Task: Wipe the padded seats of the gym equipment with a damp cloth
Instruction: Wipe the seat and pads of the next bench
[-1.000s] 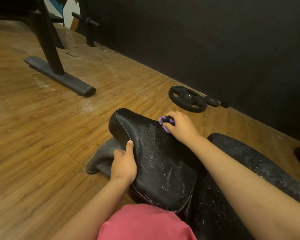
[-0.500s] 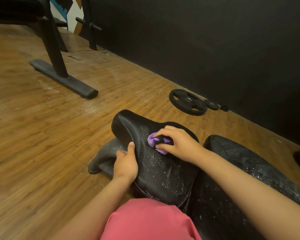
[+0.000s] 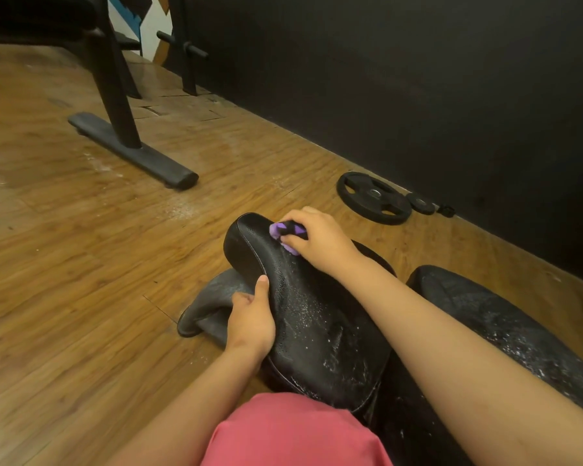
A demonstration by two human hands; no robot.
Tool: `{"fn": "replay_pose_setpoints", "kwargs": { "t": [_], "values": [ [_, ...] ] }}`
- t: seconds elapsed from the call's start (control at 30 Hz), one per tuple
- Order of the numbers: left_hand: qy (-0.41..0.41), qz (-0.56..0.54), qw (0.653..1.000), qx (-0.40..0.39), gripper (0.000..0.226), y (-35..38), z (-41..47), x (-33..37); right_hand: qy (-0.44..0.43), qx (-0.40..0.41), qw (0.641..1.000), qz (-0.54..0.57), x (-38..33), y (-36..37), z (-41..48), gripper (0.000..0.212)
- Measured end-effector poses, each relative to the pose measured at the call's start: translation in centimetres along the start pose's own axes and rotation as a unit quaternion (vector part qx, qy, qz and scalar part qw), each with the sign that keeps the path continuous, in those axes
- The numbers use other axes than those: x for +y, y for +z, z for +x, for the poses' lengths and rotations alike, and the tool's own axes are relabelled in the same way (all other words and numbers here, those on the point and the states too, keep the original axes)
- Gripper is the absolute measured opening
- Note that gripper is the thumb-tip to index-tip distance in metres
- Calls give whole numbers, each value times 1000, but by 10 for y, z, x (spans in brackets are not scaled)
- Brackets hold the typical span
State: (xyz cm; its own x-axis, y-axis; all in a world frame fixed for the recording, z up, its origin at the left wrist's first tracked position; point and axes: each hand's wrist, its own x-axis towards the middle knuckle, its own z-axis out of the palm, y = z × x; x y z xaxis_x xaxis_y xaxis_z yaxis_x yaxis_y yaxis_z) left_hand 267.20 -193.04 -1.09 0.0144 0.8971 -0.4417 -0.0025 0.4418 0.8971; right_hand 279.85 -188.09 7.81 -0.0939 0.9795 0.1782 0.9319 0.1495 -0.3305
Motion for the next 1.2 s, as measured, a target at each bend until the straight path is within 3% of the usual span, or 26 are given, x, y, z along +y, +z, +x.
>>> {"fn": "replay_pose_setpoints", "kwargs": {
  "t": [0.17,0.43,0.87,1.2],
  "values": [
    [2,0,1000,4,43,-2,-3,0,-60,-48,997,20,-9,-7,-39,22],
    [-4,1,1000,7,49,-1,-5,0,-57,-118,991,19,1,-15,-46,20],
    [-15,-31,999,10,47,0,-2,-2,-75,-82,993,-34,-26,-3,30,20],
    [1,9,1000,-16,37,-3,-4,0,-87,-117,989,-23,-21,-11,0,20]
  ]
}}
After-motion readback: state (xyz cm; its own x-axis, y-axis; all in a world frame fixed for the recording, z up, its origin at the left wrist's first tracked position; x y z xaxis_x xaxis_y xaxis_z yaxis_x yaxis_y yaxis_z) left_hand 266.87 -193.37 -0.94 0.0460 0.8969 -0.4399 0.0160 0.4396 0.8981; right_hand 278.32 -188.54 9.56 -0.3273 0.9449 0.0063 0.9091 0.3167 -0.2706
